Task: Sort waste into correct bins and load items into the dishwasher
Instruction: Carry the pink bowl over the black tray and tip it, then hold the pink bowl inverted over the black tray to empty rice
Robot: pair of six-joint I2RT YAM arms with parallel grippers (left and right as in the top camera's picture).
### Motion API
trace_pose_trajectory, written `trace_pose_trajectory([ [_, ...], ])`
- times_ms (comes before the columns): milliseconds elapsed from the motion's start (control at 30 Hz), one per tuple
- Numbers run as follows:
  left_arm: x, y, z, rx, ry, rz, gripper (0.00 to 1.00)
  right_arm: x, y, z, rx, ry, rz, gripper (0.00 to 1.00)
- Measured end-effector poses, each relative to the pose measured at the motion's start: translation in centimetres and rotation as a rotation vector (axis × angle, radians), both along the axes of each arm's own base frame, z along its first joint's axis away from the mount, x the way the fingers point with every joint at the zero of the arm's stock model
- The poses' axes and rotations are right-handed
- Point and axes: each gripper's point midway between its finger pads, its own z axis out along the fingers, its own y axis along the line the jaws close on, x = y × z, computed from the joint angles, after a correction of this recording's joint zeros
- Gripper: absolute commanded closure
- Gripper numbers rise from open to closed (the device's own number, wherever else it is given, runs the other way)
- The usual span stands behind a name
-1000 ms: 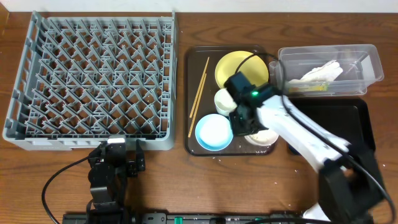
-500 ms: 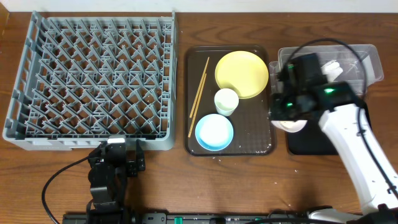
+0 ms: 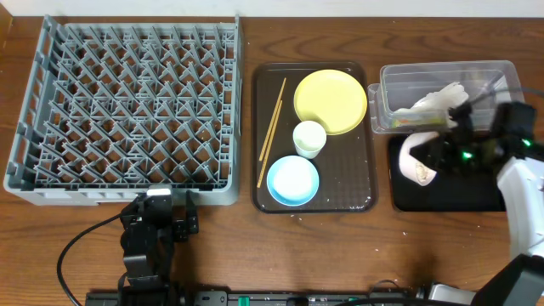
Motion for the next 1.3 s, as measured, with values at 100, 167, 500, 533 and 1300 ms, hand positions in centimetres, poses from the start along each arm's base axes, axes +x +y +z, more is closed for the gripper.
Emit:
trace_pose_trajectory([
  [100,0.0,0.0,0.0,0.0,0.0,0.0,0.03,-0.4,-1.0,-0.1,0.102,-0.047,-0.04,0.99],
  [167,0.0,0.0,0.0,0.0,0.0,0.0,0.03,-0.8,-1.7,-0.1,0.164,-0.071,-0.069,0.99],
  [500,0.0,0.0,0.0,0.0,0.0,0.001,0.03,-1.7,-5.1,2.3,0.386,-0.235,-0.198,0.99],
  [533,0.0,0.0,0.0,0.0,0.0,0.0,0.03,-1.7,-5.4,2.7,0.398,-0.253,-0.203,0.99],
  [1300,0.0,0.0,0.0,0.0,0.0,0.0,0.03,-0.1,-8.8,6.8,0.54,-0.403,-0.269,0.99],
])
